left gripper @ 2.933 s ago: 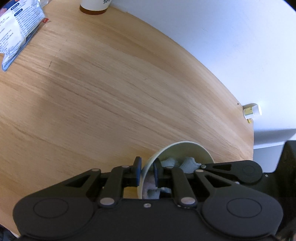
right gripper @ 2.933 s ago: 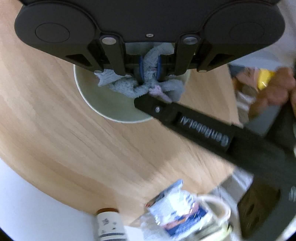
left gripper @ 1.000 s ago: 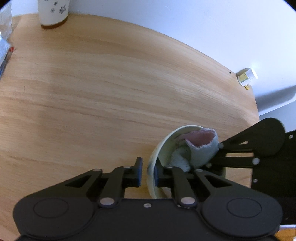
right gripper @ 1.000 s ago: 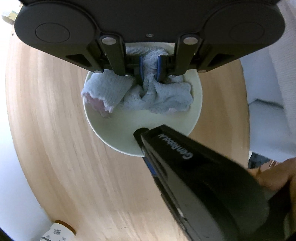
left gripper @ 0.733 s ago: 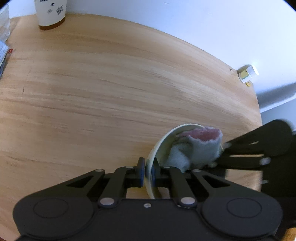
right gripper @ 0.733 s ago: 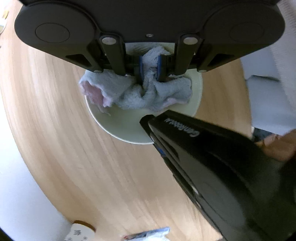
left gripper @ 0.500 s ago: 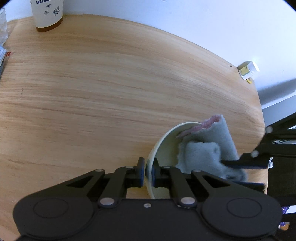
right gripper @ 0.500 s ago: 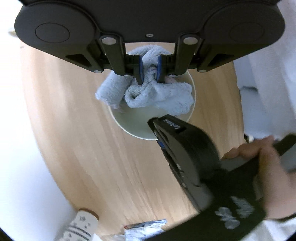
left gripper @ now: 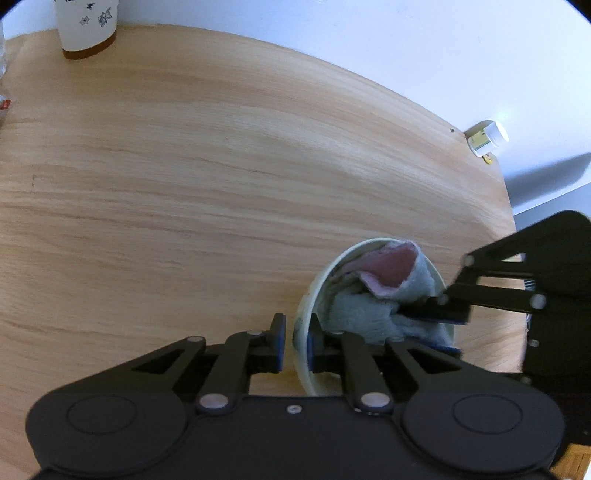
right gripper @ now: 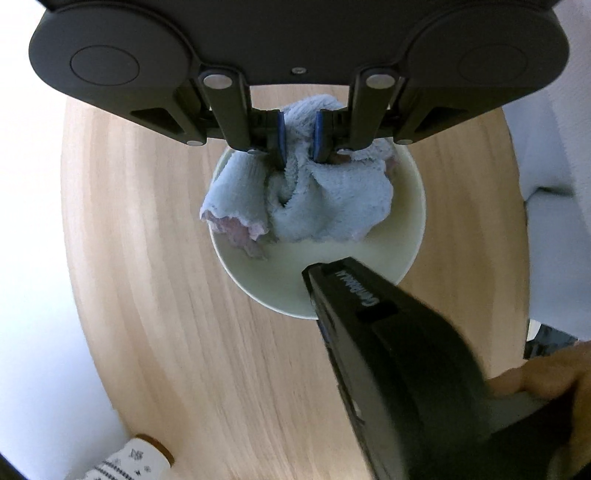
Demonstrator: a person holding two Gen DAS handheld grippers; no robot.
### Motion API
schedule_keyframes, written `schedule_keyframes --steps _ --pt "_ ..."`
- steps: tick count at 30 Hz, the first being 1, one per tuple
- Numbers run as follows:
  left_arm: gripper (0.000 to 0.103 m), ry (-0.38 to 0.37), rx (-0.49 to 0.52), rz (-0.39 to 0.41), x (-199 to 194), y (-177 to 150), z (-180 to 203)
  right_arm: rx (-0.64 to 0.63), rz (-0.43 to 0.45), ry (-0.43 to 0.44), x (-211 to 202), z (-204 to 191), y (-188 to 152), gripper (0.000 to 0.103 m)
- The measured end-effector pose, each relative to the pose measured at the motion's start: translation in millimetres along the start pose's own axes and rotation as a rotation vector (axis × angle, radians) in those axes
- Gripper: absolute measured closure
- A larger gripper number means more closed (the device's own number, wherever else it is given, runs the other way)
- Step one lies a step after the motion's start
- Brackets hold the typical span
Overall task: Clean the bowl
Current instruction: 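Wipe the cloth around inside the bowl with the right gripper while the left holds the rim, then scrub the cloth against the bowl's inner wall with the right gripper while the left tilts it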
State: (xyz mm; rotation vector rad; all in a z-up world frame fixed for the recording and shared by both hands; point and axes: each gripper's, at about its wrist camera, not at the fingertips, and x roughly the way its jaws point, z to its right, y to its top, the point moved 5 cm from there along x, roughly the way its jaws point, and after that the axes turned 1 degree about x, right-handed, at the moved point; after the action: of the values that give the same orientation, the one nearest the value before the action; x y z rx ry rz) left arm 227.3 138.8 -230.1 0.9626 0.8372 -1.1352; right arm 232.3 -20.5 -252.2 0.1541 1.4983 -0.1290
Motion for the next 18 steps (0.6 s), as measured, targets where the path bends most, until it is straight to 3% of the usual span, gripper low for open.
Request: schedule_keyframes --steps 9,18 --pt "0.095 -0.001 0.015 -0.016 2 -1 1 0.126 0.106 0.047 3 13 -5 0.087" --pt "0.094 0.016 0.076 -0.020 5 3 11 0.134 0.165 -0.113 -33 26 -29 0.087"
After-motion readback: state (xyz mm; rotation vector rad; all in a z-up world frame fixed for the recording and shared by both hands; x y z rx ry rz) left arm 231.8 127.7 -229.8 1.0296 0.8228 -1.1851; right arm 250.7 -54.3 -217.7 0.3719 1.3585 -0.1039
